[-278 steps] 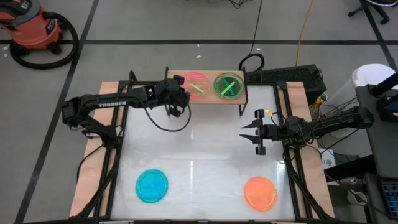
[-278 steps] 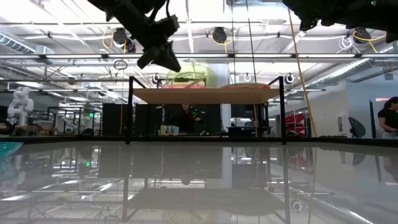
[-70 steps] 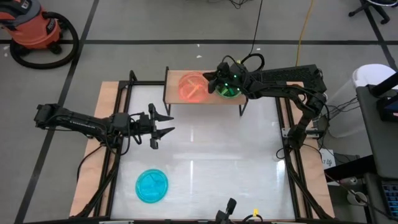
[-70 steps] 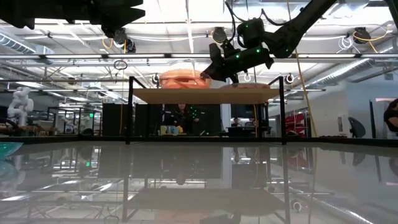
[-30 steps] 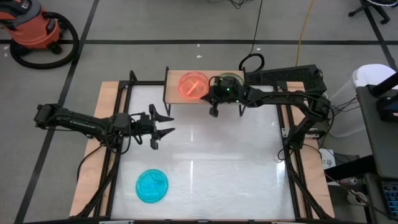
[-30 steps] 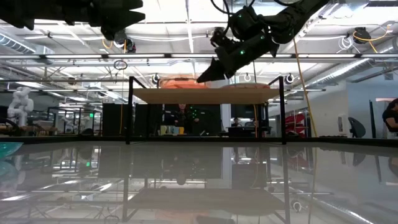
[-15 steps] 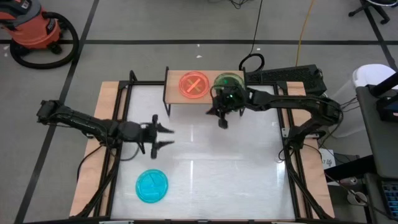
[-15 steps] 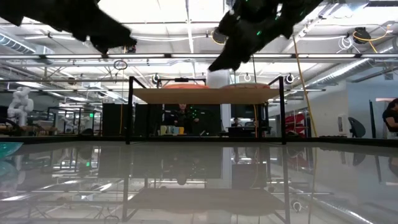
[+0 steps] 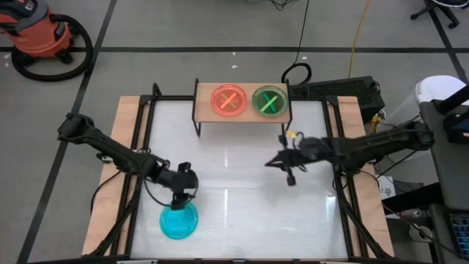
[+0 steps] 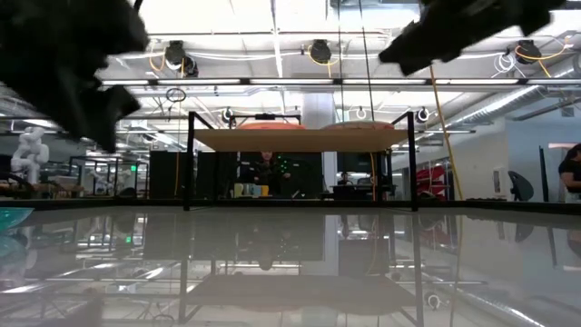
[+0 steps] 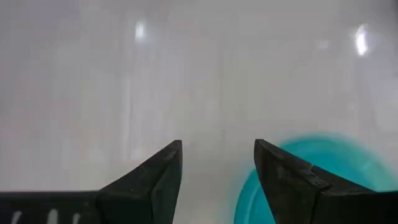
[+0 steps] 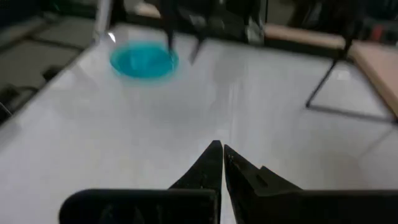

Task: Place and stack plates onto a shelf
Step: Stack the blue plate on top of the orange plate on the shelf

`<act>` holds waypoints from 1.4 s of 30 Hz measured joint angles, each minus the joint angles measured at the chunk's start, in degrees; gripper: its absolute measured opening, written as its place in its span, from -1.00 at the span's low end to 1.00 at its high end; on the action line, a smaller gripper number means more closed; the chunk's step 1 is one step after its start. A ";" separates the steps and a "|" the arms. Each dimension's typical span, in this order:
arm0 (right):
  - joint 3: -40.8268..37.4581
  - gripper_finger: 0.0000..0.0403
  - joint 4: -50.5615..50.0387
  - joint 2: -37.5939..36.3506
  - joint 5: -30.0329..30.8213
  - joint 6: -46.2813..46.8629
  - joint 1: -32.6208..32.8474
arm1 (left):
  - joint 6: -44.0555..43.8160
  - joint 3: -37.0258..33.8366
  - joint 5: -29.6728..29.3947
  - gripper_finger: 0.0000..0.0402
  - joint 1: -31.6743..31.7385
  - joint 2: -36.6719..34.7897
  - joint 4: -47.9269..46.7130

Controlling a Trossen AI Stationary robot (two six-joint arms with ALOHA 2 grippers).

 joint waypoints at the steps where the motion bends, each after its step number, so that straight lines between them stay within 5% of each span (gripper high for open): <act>1: -2.23 -1.00 2.85 -1.73 1.25 0.11 1.33 | -1.16 0.00 0.11 0.02 -0.32 0.80 -1.95; 10: -16.99 -1.00 23.70 -11.33 5.49 -1.49 5.28 | -4.23 -0.04 1.39 0.02 -1.52 5.06 -6.25; 26: -20.22 -1.00 26.58 -13.34 5.58 -1.34 5.21 | -3.77 -2.16 6.31 0.00 -2.44 9.38 -5.35; 42: -20.22 -1.00 26.42 -13.34 5.69 -2.47 5.19 | -0.86 -2.16 7.61 -0.93 -2.50 9.19 -5.37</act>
